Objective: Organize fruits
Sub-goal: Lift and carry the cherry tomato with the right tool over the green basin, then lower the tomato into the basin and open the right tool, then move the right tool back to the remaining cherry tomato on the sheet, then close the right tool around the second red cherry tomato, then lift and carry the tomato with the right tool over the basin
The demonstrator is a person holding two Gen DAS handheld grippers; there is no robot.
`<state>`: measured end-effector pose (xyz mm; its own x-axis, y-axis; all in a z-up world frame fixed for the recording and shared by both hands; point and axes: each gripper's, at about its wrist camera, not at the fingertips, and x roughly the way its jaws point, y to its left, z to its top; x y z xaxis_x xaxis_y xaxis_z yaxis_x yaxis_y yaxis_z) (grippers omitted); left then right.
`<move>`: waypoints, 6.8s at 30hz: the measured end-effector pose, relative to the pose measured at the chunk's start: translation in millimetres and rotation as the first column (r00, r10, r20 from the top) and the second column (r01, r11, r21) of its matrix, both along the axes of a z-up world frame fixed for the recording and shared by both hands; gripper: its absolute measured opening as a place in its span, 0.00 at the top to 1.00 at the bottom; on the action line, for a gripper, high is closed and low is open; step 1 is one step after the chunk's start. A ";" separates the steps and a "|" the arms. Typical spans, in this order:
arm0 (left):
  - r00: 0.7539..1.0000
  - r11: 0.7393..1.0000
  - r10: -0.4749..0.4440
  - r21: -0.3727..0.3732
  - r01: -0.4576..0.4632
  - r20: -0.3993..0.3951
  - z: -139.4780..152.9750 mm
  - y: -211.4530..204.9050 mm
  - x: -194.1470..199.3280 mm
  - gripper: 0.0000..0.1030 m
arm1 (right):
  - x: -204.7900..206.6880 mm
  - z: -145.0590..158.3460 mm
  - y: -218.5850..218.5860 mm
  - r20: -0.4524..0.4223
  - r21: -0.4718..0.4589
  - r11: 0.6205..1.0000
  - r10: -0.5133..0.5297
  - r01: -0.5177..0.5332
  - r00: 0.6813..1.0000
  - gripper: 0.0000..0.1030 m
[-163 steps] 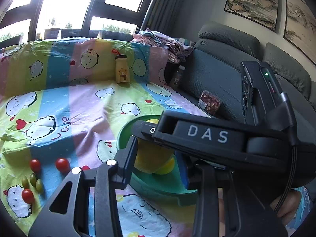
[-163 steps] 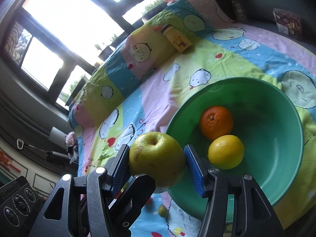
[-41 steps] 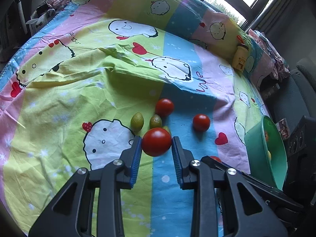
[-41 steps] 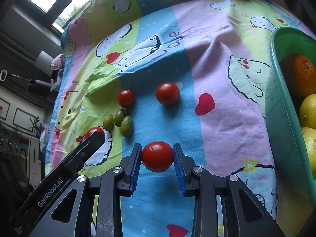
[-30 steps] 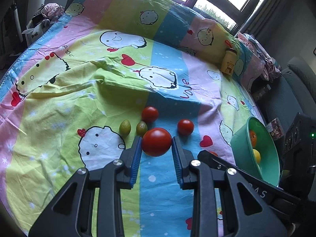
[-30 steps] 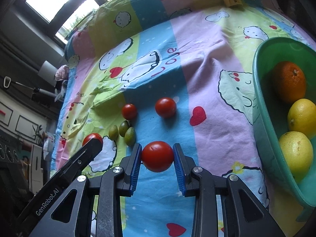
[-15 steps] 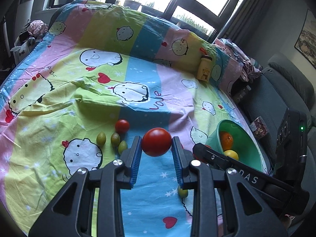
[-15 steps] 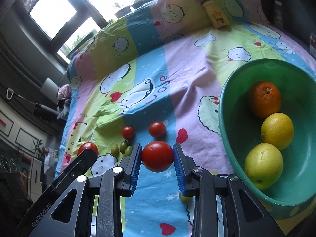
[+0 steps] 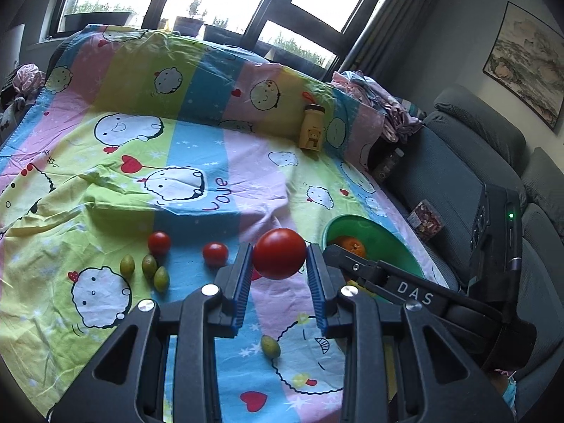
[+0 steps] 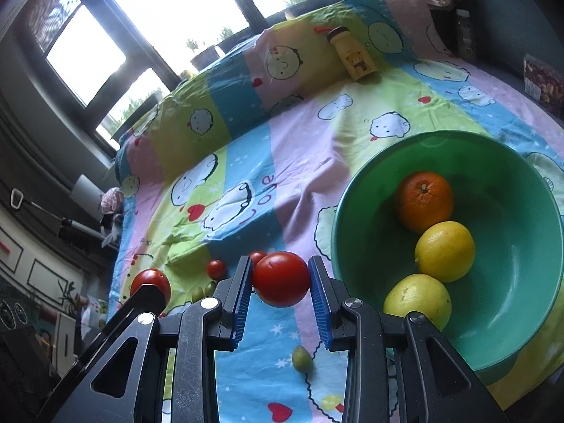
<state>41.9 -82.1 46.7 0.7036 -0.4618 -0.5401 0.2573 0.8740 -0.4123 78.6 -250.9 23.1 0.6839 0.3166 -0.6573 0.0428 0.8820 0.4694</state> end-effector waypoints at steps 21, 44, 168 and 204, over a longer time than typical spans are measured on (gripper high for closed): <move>0.968 0.967 -0.249 0.053 0.248 0.022 14.8 -79.1 7.1 0.71 | -31.2 11.6 -99.3 0.059 0.075 0.958 -0.282 0.278 0.958 0.67; 0.926 0.924 -0.370 0.077 0.376 -0.080 -25.9 -134.4 20.2 0.71 | -28.3 -13.7 -130.1 -0.044 0.085 0.929 -0.359 0.361 0.932 0.67; 0.889 0.959 0.284 0.124 -0.256 -0.360 -112.0 64.6 118.2 0.71 | 122.0 -81.8 75.6 -0.343 0.019 0.985 0.167 -0.171 0.925 0.61; 0.885 0.930 0.360 0.193 -0.313 -0.295 -91.7 77.2 87.0 0.71 | 115.3 -81.6 95.5 -0.319 -0.126 0.972 0.148 -0.196 0.936 0.66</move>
